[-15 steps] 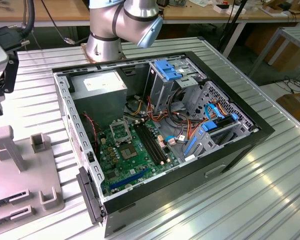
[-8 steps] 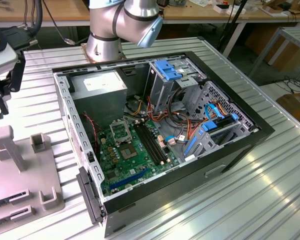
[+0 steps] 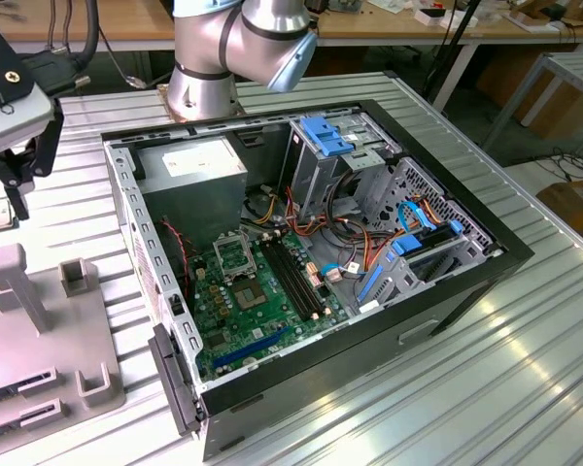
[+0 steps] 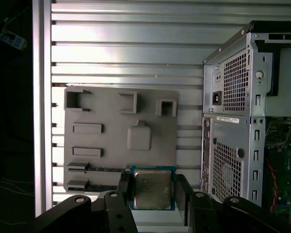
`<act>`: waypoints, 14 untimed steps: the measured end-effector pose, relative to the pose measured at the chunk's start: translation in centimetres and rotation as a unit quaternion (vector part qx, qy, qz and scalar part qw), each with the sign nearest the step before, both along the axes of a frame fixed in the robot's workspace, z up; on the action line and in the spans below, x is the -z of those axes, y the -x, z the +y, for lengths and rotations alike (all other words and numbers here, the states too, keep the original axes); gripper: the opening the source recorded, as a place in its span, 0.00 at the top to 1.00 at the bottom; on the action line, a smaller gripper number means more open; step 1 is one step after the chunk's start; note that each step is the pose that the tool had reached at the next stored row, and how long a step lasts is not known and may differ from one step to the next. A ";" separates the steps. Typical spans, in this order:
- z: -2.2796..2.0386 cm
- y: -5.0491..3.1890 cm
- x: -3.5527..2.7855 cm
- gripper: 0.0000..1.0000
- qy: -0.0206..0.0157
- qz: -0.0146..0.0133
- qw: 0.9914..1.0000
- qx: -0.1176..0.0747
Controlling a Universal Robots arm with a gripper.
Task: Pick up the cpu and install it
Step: 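Pick up the cpu and move it towards the insertion slot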
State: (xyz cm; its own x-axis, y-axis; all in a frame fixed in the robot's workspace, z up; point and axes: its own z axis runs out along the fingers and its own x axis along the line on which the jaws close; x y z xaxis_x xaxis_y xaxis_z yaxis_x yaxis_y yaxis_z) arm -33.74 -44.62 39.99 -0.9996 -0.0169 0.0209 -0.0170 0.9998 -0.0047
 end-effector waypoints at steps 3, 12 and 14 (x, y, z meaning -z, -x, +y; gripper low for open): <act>0.00 -0.42 0.00 0.53 0.000 0.000 1.000 0.000; 0.00 -1.37 0.00 0.53 0.000 0.000 1.000 0.000; 0.00 -1.73 0.00 0.53 0.000 0.000 1.000 0.000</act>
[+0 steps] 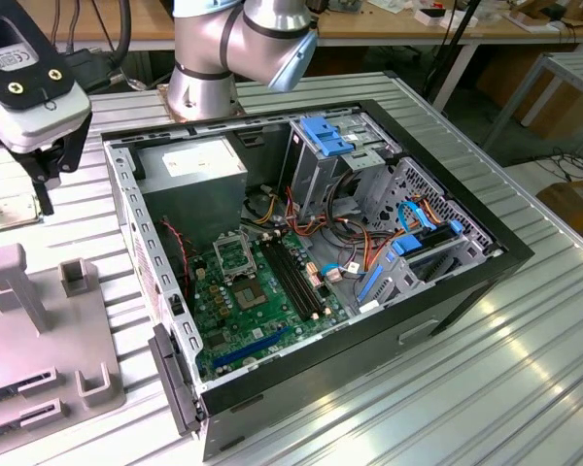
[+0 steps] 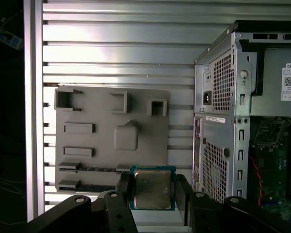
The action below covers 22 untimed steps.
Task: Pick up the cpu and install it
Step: 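Pick up the cpu and move it towards the insertion slot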
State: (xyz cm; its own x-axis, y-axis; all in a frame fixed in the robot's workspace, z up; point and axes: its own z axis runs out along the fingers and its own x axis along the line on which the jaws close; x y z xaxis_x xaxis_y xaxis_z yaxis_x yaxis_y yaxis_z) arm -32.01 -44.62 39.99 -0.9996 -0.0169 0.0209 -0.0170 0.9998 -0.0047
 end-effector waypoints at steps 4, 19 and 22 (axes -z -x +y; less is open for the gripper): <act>0.00 -0.48 0.00 0.53 0.000 0.000 1.000 0.000; 0.00 -2.29 0.00 0.53 0.000 0.000 1.000 0.000; 0.00 -2.63 0.00 0.53 0.000 0.000 1.000 0.000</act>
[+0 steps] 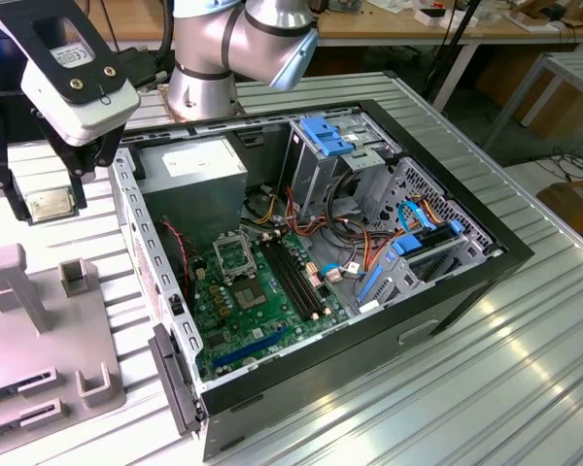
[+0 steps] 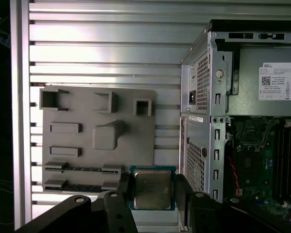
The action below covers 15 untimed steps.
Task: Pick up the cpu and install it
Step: 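Pick up the cpu and move it towards the insertion slot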
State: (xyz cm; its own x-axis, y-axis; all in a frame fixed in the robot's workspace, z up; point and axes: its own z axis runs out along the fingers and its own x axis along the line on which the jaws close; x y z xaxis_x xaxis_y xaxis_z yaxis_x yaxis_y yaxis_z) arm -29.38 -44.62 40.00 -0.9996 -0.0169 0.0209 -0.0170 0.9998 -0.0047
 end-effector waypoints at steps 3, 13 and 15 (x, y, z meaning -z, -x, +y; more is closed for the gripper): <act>0.00 -0.54 0.00 0.53 0.000 0.000 1.000 0.000; 0.00 -1.72 0.00 0.53 0.000 0.000 1.000 0.000; 0.00 -2.03 0.00 0.53 0.000 0.000 1.000 0.000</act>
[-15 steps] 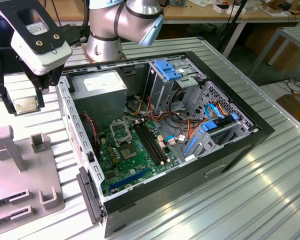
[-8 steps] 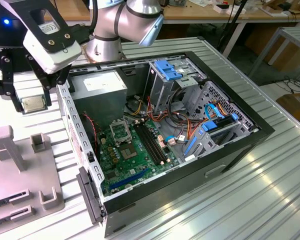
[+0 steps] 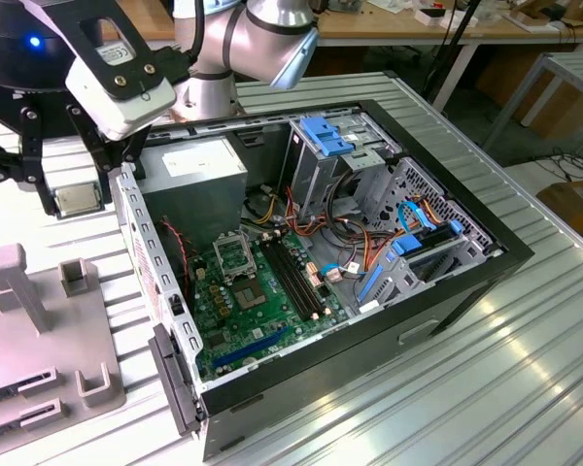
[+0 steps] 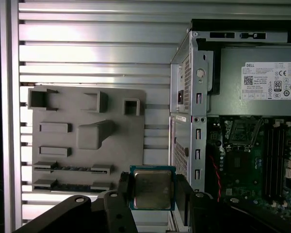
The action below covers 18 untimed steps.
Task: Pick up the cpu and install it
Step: 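Pick up the cpu and move it towards the insertion slot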
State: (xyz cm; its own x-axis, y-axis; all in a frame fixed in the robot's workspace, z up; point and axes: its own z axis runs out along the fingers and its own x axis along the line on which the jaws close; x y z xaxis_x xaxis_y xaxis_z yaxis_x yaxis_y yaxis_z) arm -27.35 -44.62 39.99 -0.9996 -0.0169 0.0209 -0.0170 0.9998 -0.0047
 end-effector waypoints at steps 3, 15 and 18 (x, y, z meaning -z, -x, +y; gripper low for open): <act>0.00 -0.49 0.00 0.53 0.000 0.000 1.000 0.000; 0.00 -1.90 0.00 0.53 0.000 0.000 1.000 0.000; 0.00 -2.21 0.00 0.53 0.000 0.000 1.000 0.000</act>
